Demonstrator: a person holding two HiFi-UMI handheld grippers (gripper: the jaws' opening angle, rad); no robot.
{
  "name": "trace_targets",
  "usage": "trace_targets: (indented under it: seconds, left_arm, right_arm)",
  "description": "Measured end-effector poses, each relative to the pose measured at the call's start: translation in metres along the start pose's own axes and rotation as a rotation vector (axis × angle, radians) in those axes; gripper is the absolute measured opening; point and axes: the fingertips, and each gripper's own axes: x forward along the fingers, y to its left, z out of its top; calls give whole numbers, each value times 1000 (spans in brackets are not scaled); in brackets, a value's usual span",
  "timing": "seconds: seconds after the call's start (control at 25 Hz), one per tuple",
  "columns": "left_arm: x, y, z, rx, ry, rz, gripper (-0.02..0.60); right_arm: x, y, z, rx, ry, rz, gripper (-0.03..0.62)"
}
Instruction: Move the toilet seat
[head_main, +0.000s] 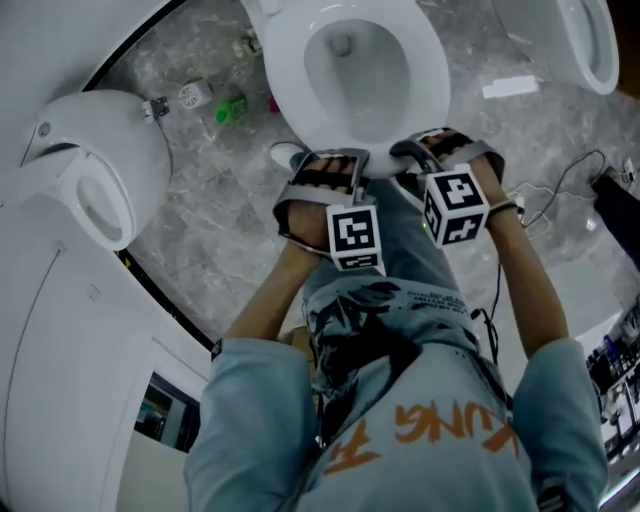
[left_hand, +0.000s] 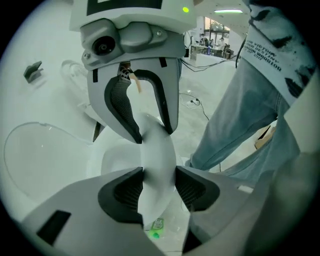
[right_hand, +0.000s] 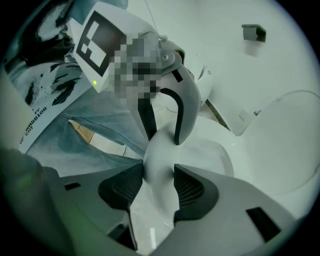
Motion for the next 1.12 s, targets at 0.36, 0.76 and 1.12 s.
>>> trace_targets:
  seconds: [0.36, 0.76, 1.12]
  left_arm:
    - [-71, 54, 7, -23, -37, 88, 161]
    - [-135, 132, 4, -36, -63, 237, 135]
    - [-172, 207, -6, -80, -41, 402, 97]
  right_arm:
    - [-66, -40, 28, -147, 72, -298, 147]
    - [-137, -109, 57, -91, 24, -502, 109]
    - [-192, -182, 75, -113, 46, -726, 84]
